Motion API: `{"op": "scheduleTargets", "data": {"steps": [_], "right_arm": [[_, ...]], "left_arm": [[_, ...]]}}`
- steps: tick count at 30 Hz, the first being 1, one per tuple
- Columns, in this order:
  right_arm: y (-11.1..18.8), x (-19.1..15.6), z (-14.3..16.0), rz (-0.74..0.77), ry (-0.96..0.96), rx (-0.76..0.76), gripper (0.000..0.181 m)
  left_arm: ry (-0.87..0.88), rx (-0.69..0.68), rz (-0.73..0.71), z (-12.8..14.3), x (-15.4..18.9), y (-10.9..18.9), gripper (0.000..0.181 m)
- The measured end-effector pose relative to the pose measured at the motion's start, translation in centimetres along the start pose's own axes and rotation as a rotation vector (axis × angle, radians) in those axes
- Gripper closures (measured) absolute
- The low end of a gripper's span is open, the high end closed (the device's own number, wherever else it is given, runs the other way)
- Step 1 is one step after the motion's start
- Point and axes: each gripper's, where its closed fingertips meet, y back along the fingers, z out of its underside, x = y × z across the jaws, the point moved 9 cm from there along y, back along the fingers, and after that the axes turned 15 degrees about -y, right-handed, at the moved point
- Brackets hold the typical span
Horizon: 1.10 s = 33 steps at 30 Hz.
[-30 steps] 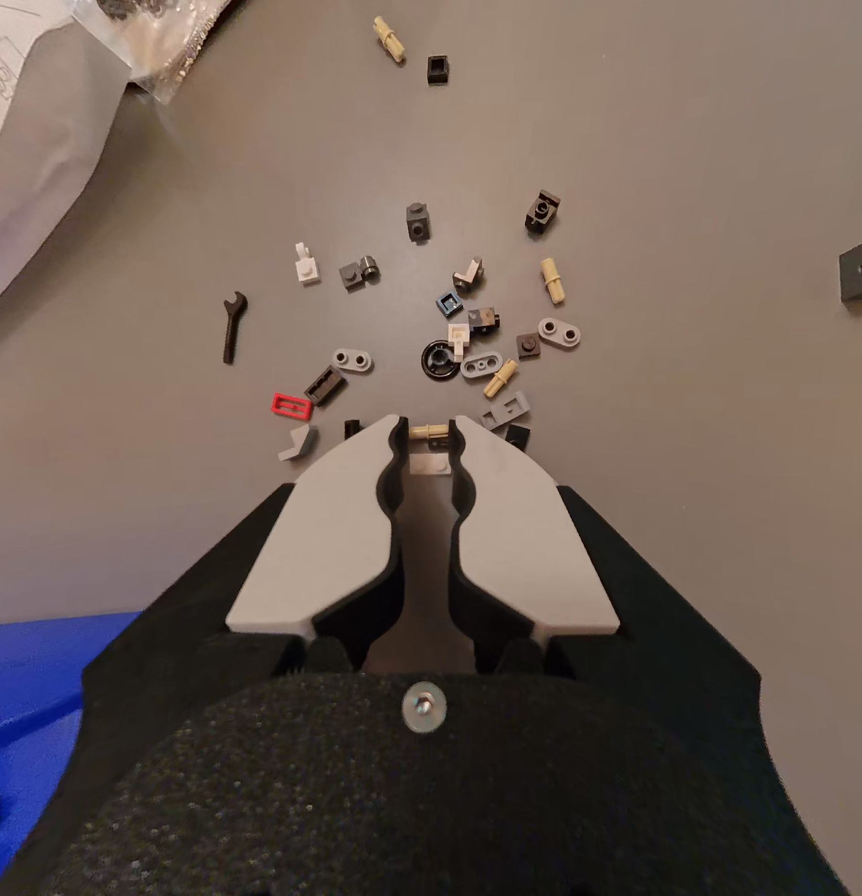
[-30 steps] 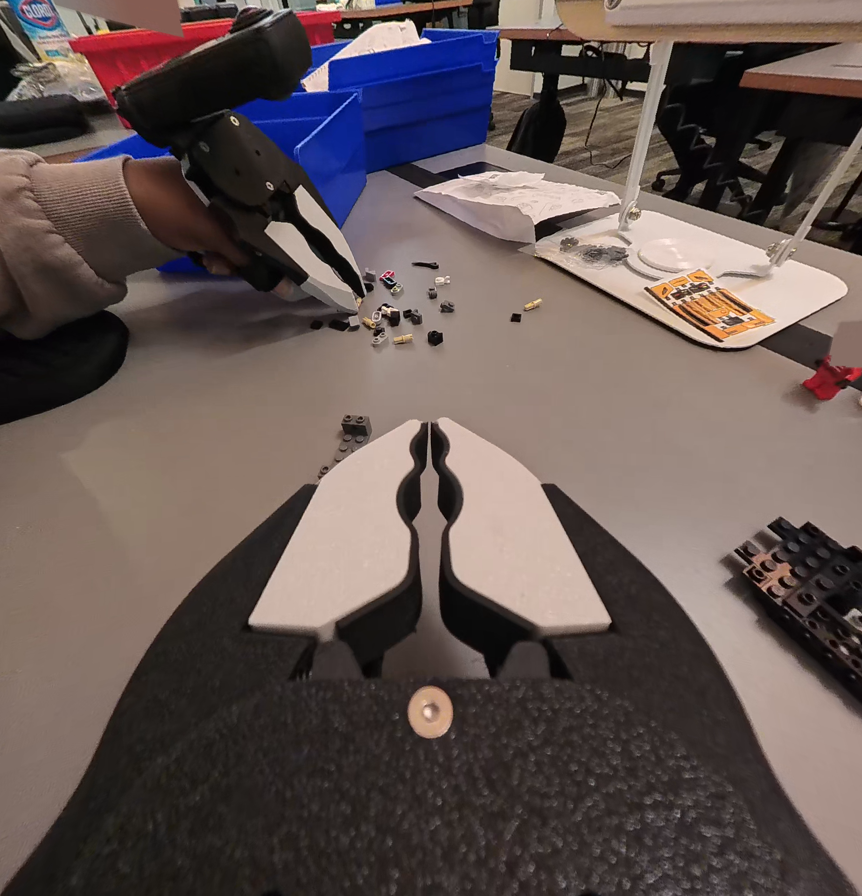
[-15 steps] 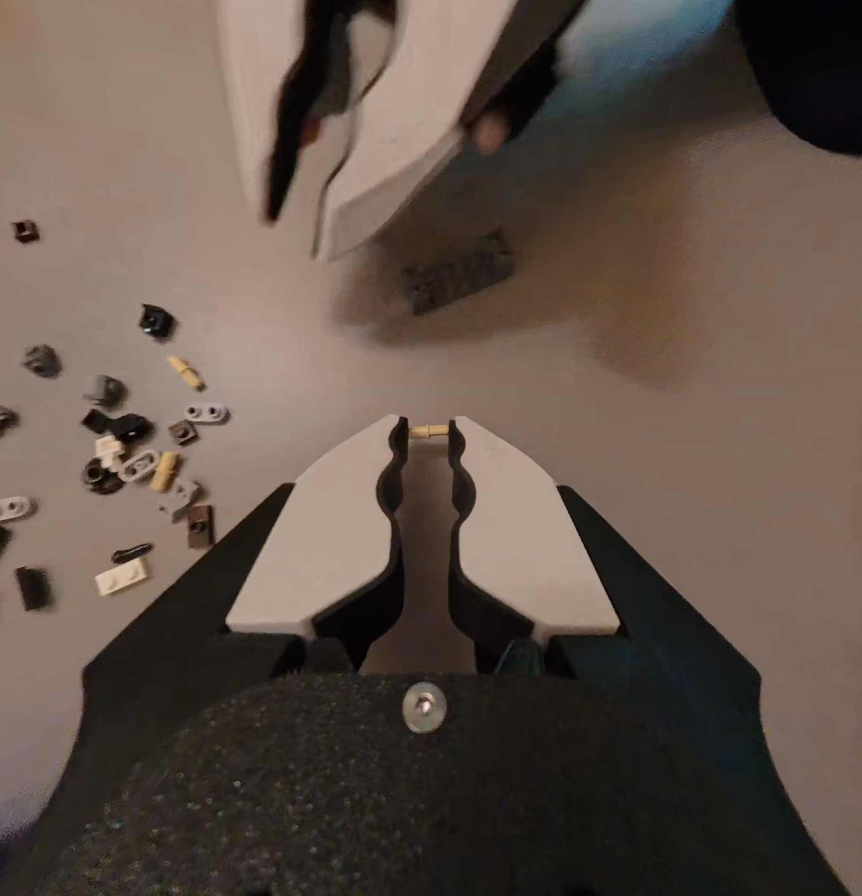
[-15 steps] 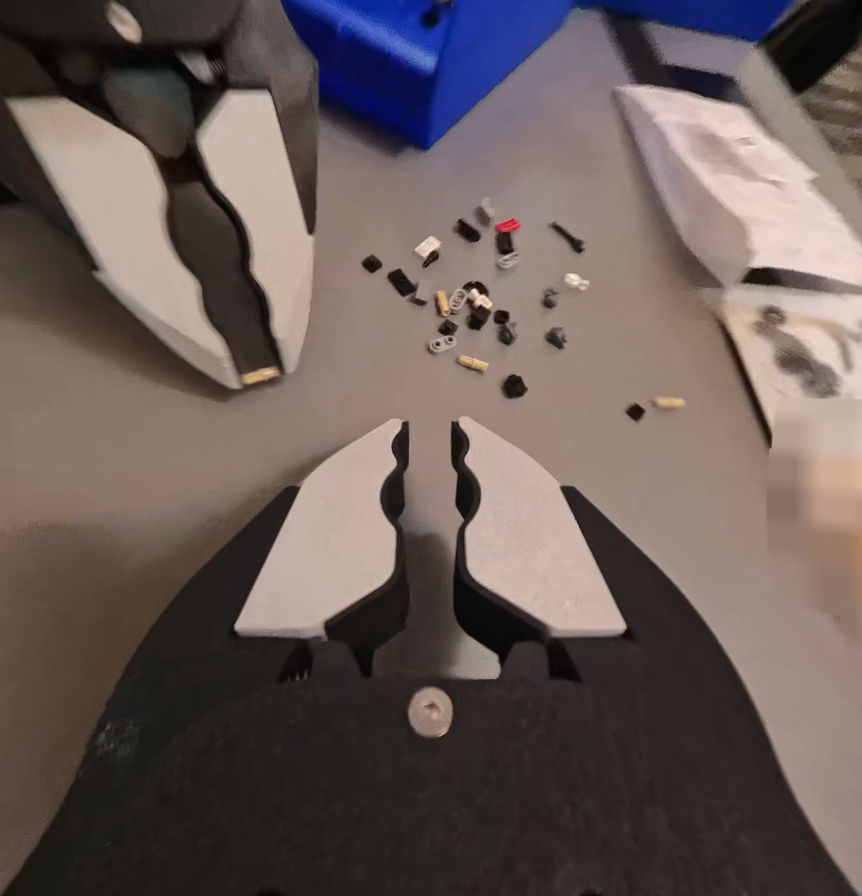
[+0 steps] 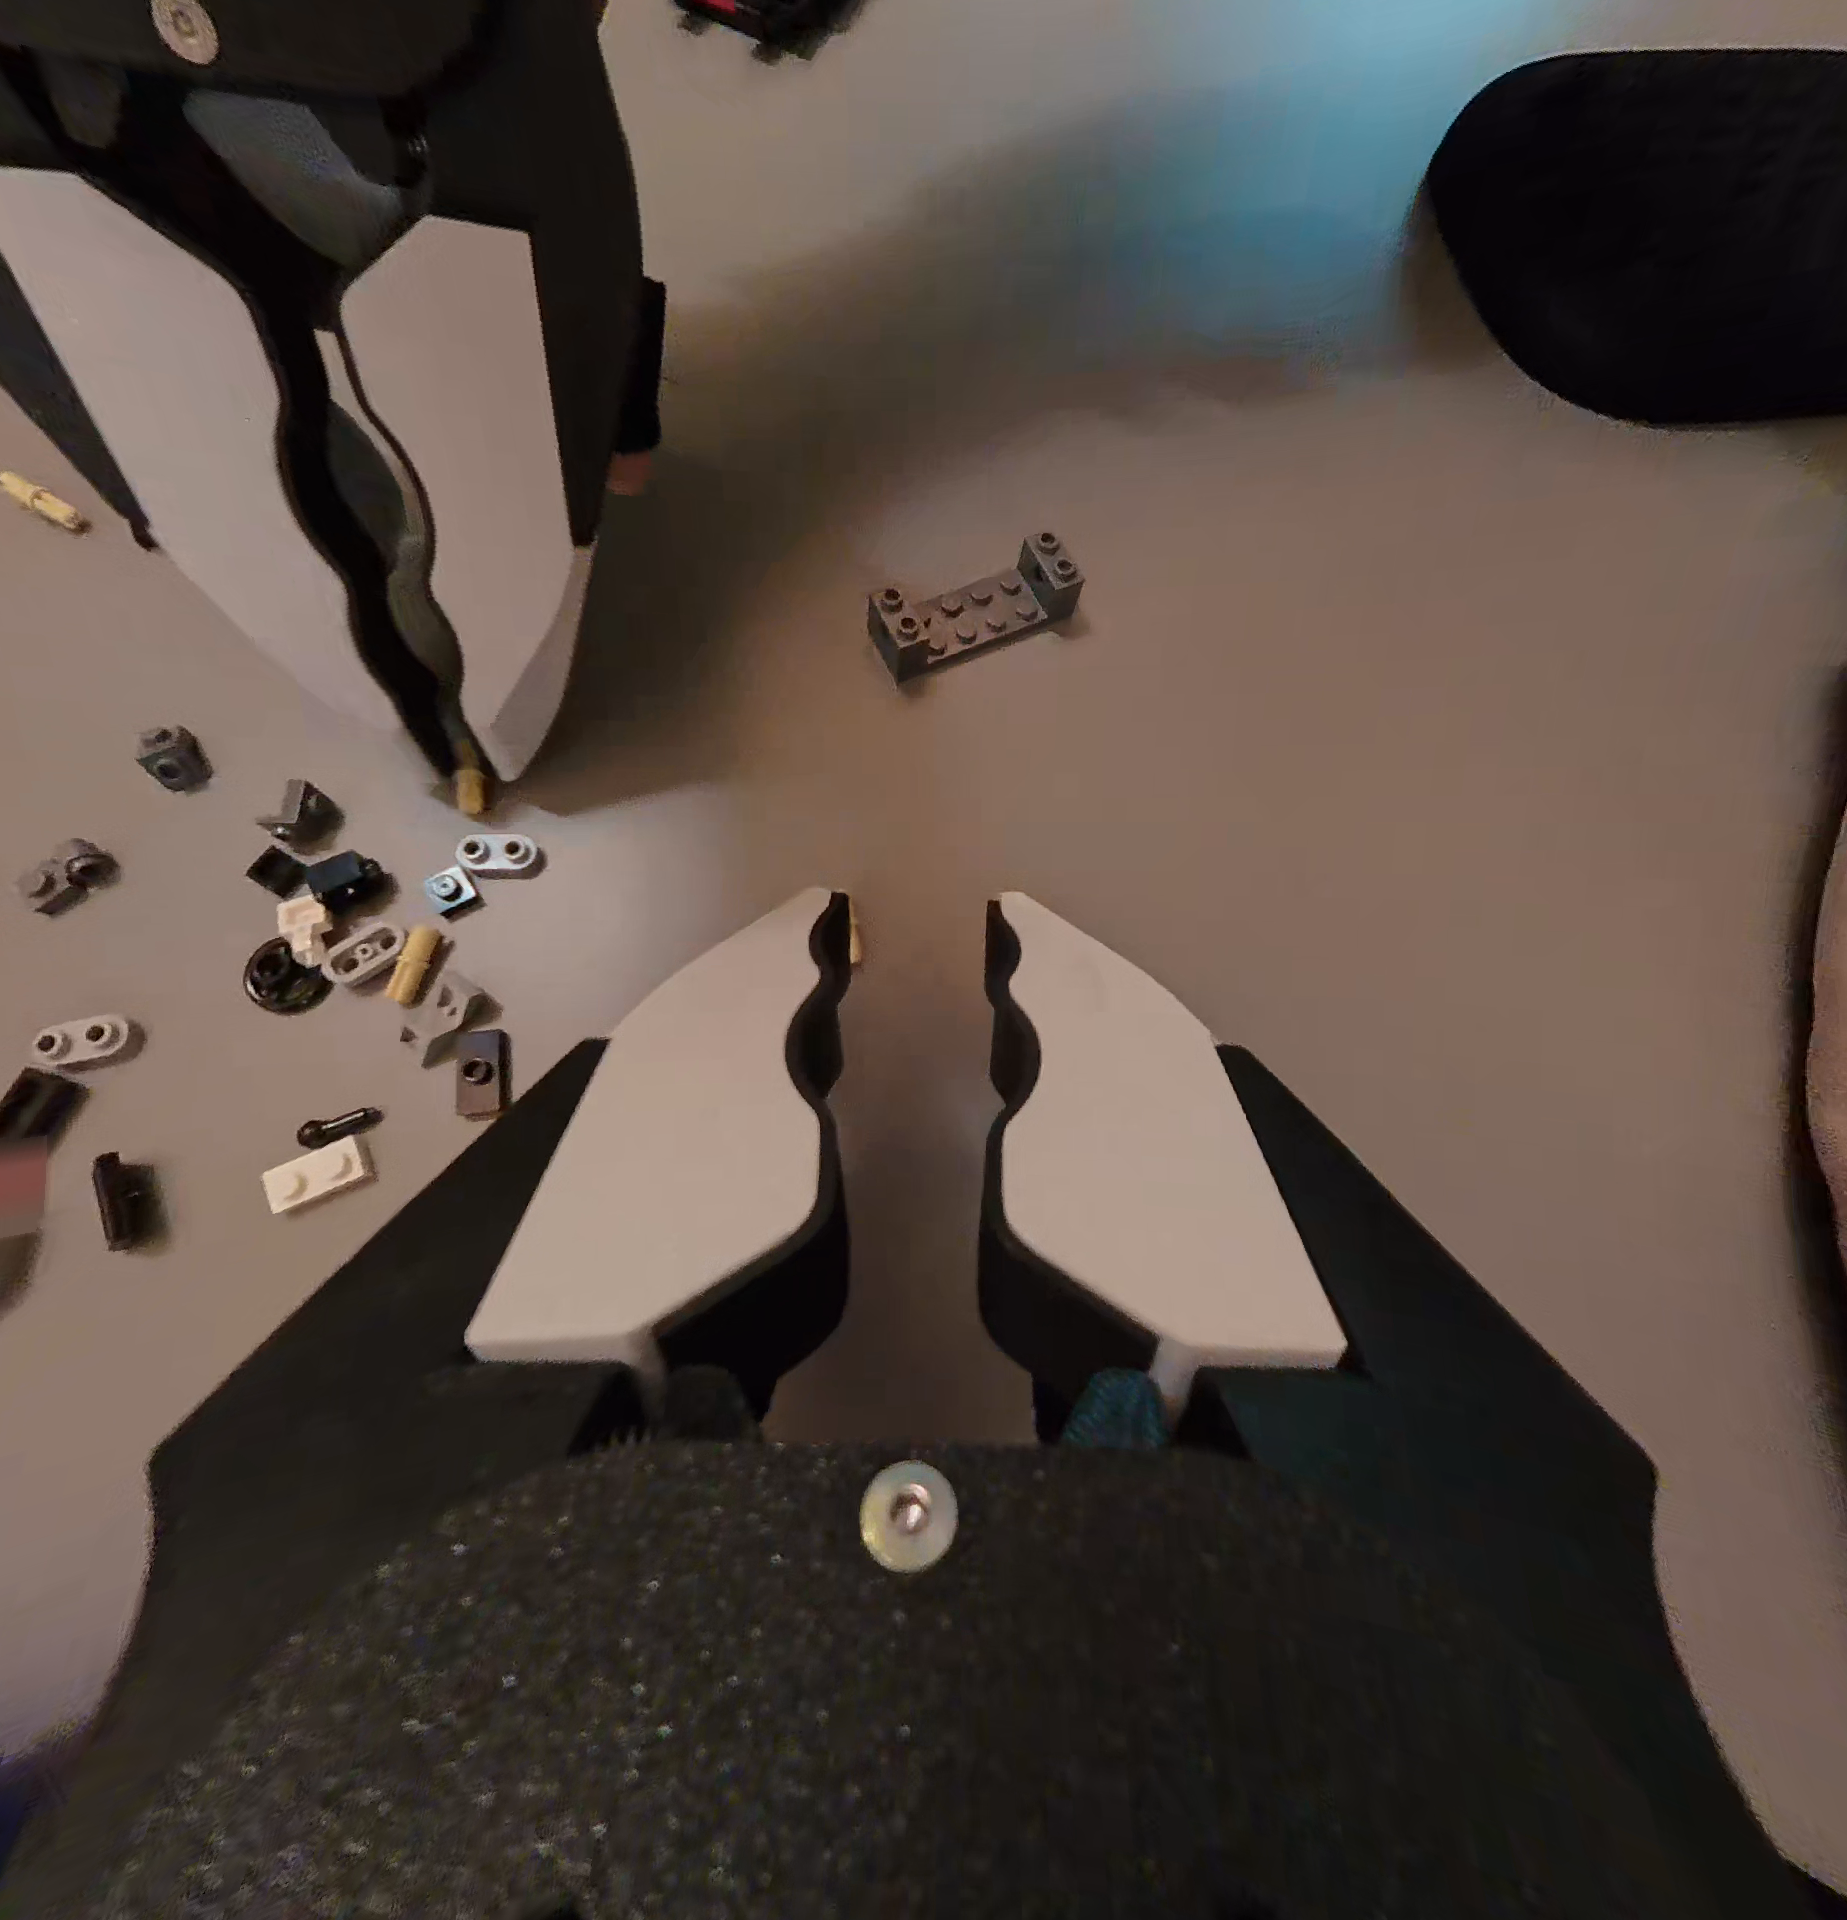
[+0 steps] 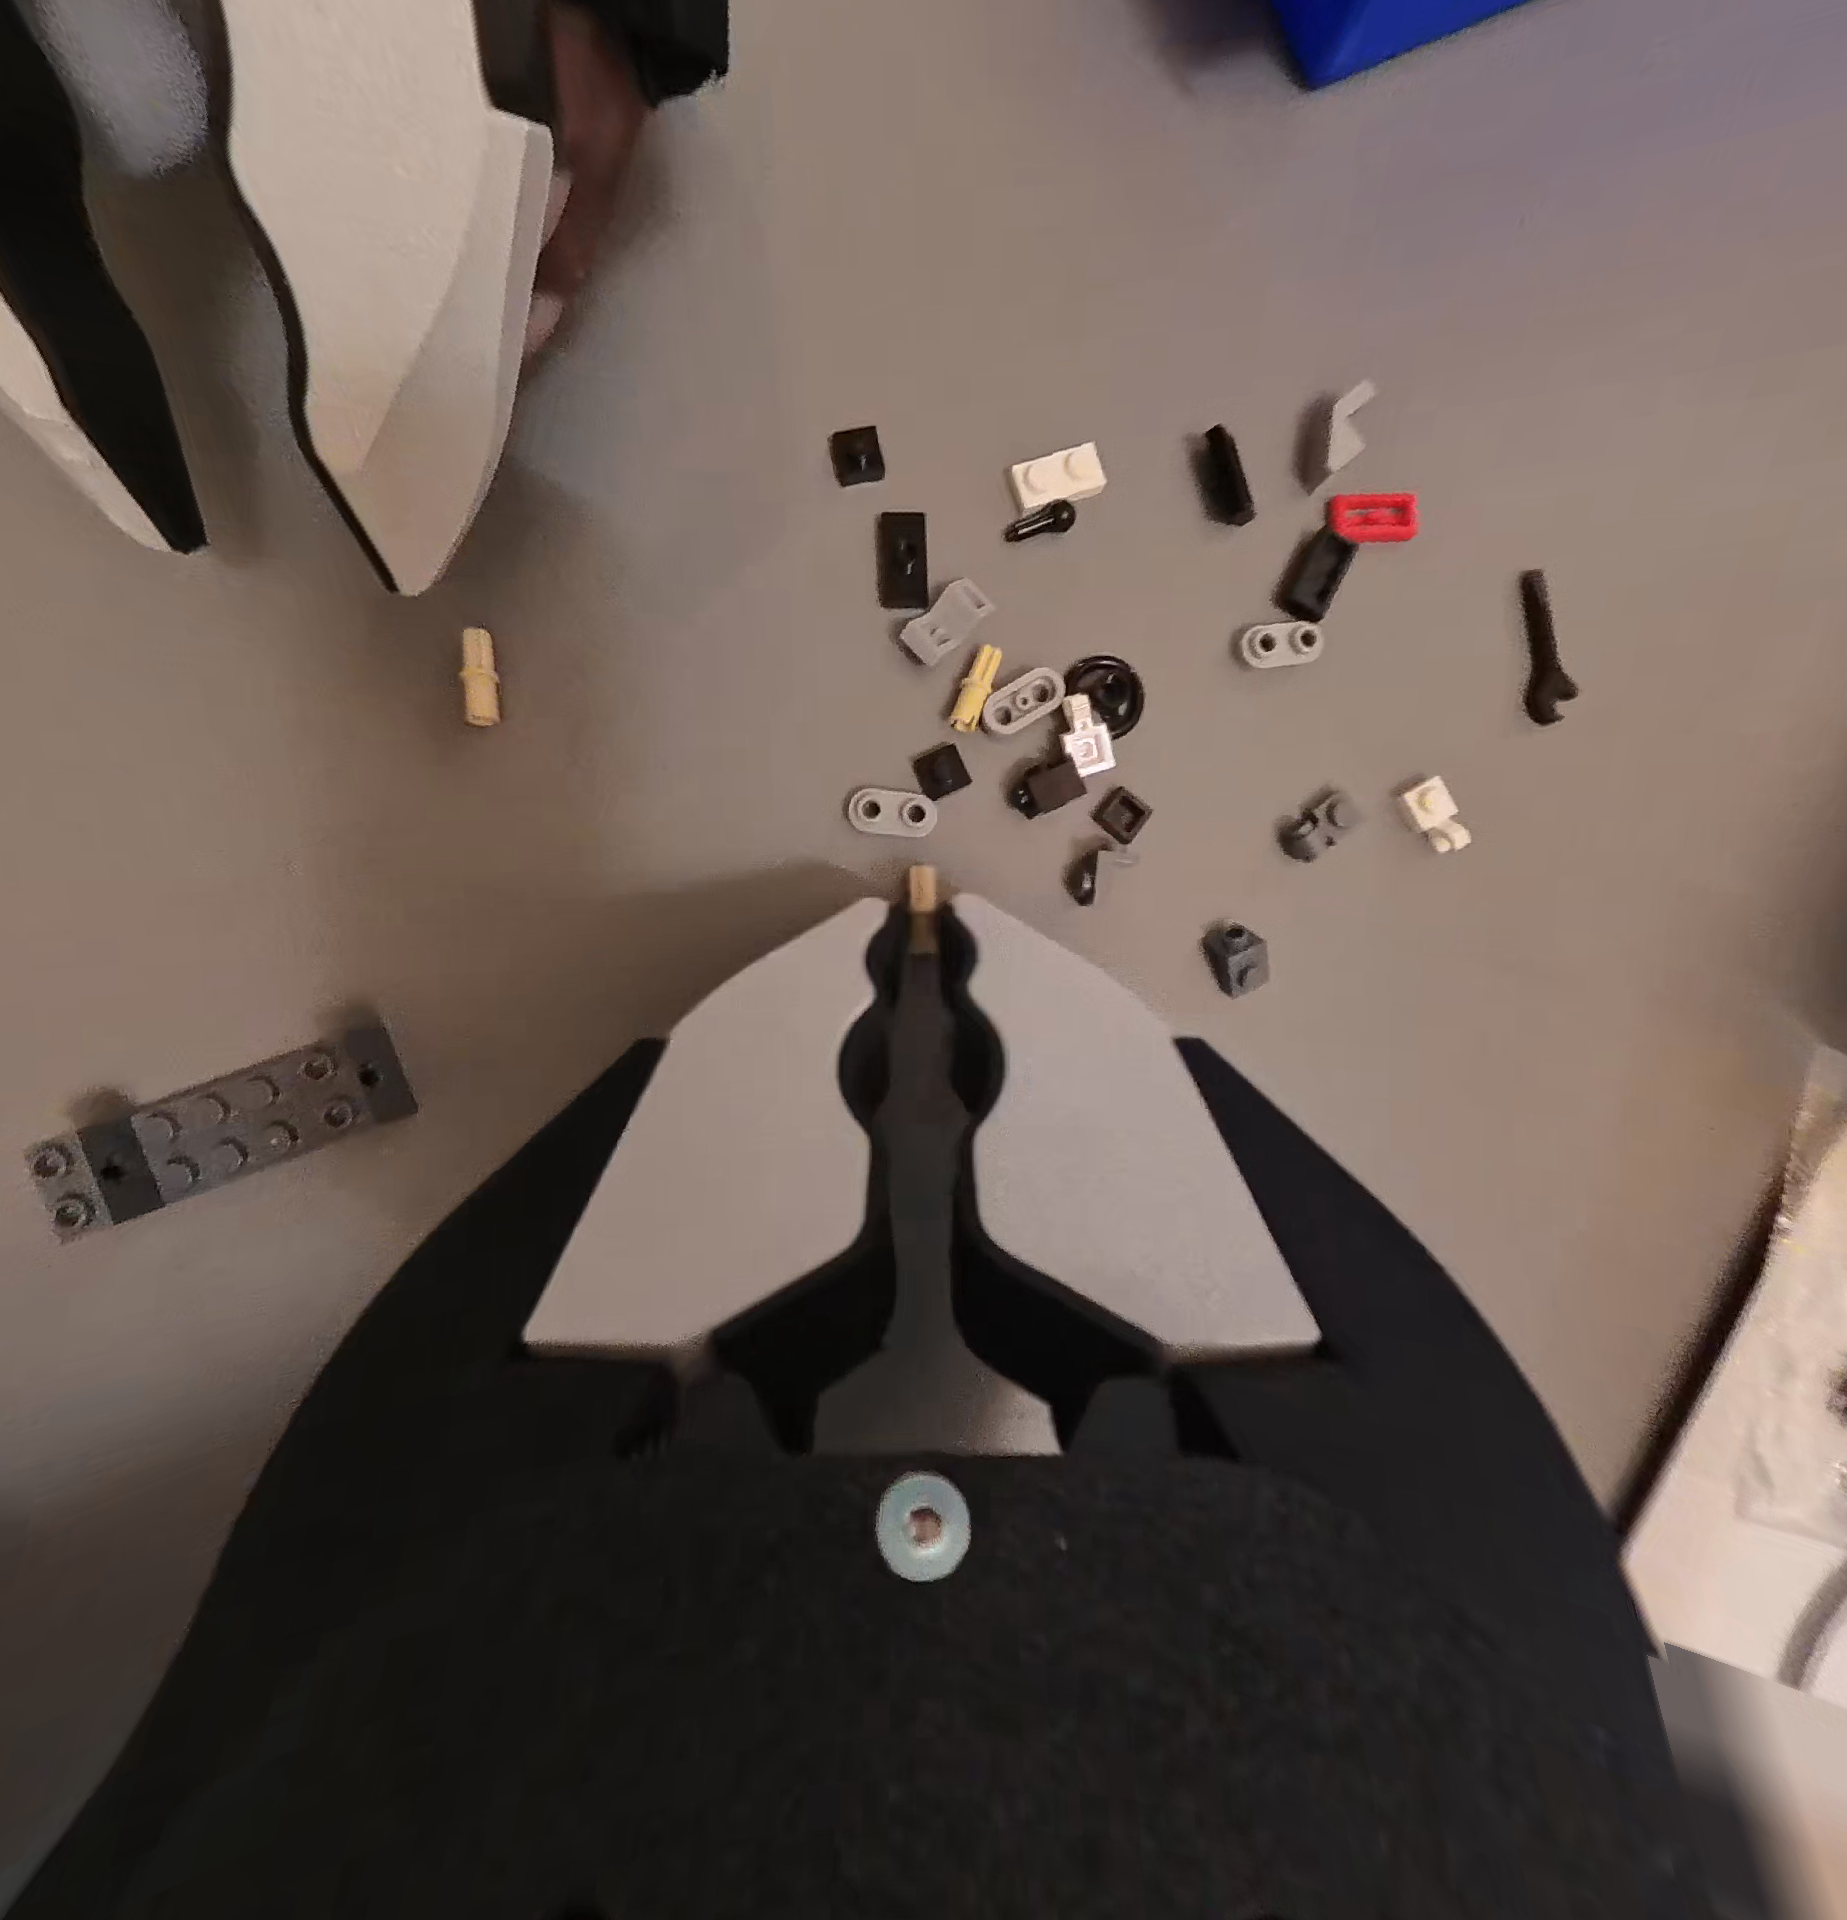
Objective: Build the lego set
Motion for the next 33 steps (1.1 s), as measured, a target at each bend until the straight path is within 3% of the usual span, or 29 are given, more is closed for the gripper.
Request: {"op": "scheduleTargets", "data": {"steps": [3,7,14,18,27,33], "right_arm": [[0.3,-0.4,0.4,-0.001,-0.021,0.001,0.177],[2.5,-3.4,1.8,0.027,-0.066,0.069,0.177],[6.3,-9.5,7.7,0.166,-0.247,0.100,0.177],[7.5,-12.3,10.1,0.216,-0.341,0.148,0.177],[7.2,-15.1,12.5,0.267,-0.432,0.123,0.177],[6.7,-15.1,12.1,0.283,-0.415,0.098,0.177]], "left_arm": [[-0.014,-0.005,-0.019,0.1,0.0,0.0,0.158],[-0.019,-0.027,-0.076,0.5,-0.5,0.1,0.158],[0.058,-0.114,-0.097,1.4,-1.4,-1.1,0.160],[0.062,-0.140,-0.131,1.2,-1.6,-1.2,0.174],[-0.002,-0.170,-0.125,0.4,-0.5,-1.9,0.179],[-0.023,-0.102,-0.111,-0.2,-0.2,-1.5,0.164]]}}
